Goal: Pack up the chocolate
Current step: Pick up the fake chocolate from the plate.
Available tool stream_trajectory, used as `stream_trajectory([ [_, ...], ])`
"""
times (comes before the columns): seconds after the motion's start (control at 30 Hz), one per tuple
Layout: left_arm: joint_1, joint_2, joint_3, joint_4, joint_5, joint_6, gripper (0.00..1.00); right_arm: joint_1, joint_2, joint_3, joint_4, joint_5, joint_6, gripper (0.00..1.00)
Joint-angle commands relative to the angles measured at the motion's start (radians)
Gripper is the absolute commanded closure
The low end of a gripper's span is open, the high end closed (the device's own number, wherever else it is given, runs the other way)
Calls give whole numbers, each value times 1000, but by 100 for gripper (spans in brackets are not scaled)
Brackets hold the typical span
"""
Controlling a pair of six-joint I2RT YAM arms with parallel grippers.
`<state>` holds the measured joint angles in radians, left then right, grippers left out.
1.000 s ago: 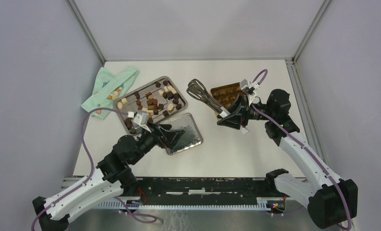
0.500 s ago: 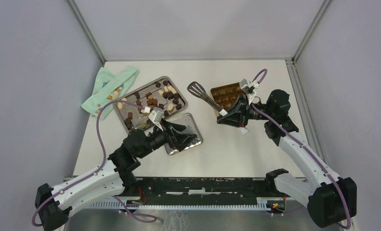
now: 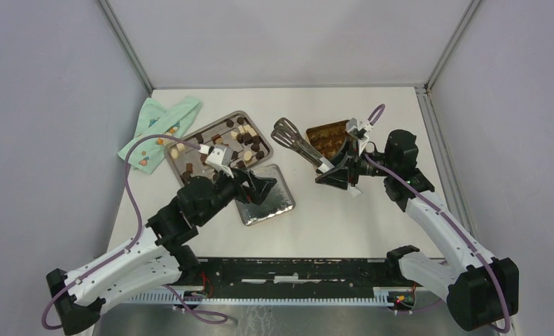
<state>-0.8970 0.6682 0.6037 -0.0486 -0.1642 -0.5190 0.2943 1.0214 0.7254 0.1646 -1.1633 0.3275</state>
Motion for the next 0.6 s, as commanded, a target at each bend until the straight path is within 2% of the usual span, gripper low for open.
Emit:
stream_trajectory([
  [0.0,0,46,124,-215,-179,94,1,-1,2,70,-57,44,-102,52],
  [0.17,3,119,203,-352,-258,102,5,-2,26,126,-202,136,-245,53],
  [0.4,46,190,403,-584,-326,193,6,65,156,308,-510,425,-553,56],
  [0.5,151,175,412,-588,-280,256,3,113,217,371,-556,540,-623,56],
  [0.57,303,161,389,-558,-153,277,2,149,273,429,-593,628,-664,56],
])
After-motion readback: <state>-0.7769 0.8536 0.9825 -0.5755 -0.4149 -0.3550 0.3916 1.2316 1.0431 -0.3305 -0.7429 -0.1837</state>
